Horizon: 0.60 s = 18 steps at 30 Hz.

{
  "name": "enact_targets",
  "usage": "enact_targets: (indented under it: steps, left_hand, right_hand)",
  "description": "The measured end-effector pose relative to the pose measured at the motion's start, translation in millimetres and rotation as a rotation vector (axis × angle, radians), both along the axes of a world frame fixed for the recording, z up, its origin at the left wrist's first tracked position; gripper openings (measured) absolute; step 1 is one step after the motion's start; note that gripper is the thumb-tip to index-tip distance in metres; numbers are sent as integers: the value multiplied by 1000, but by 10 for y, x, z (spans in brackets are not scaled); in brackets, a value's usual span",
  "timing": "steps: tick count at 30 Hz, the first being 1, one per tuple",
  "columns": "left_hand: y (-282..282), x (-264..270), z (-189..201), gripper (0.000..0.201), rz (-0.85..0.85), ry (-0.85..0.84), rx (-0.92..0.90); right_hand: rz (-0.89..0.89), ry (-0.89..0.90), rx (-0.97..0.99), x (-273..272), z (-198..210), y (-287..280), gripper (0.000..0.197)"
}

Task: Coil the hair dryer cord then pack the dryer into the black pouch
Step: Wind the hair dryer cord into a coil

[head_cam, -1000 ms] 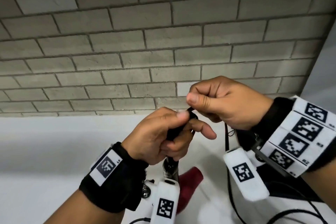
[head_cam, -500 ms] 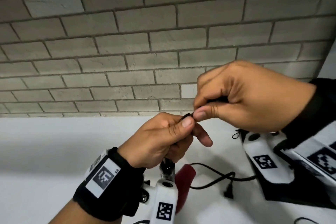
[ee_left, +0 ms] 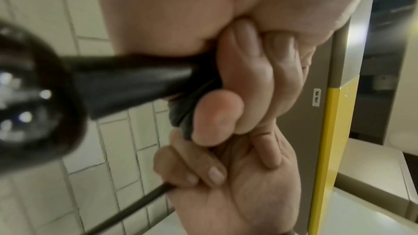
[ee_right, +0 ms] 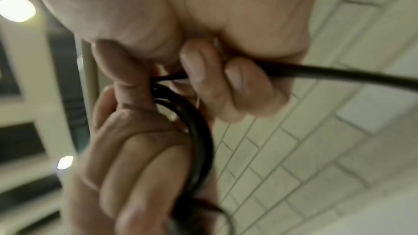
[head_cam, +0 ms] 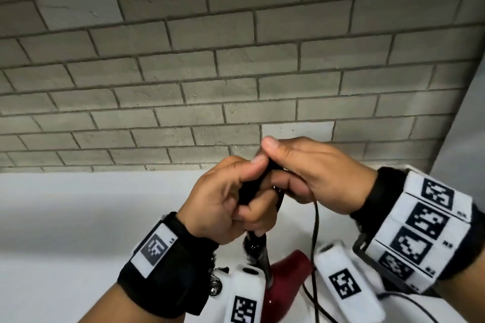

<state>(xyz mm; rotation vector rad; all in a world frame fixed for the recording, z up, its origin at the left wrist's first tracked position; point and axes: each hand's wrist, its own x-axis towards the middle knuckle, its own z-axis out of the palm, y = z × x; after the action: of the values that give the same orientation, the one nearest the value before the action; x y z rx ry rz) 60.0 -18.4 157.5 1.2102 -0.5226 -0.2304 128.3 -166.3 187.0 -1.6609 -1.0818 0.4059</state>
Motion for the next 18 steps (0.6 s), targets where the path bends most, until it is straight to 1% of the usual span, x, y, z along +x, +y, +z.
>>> enact_targets:
  steps: [2,4,7,8,9,11,13,15,17,18]
  left_hand:
    - [-15,-11,21,73,-59,10,-41]
    - [-49,-33,39,71,-108,-5,-89]
    - [-114,-55,45,71,-125,-5,-150]
    - [-126,-54,30,70,-130,-2,-175]
    - [-129,-52,12,67,-138,7,-198]
    - [-97,-42,13,64,-147,14,-246]
    - [-20,-27,63,62,-101,-12,-302]
    - [54,19,133,62,-1,-50,-338]
    - [82,87,171,60,110,-89,-351]
    - [81,127,177,58,169,-103,-347]
  right_hand:
    - [9,149,99,-27,-41,27,70]
    - [29,293,134,-29,-72,36,80]
    - [38,509,166,-72,-69,40,79]
    - [30,549,170,-69,-73,38,77]
    - [13,568,178,-72,-74,36,70]
    - [5,553,196,-59,-99,24,49]
    - [17,512,220,-51,-152,7,33]
    - [-94,326,179,-10,-266,-3,19]
    - [-208,59,69,-3,-381,-6,29]
    - [-227,-66,-5,-18,-418,-1,31]
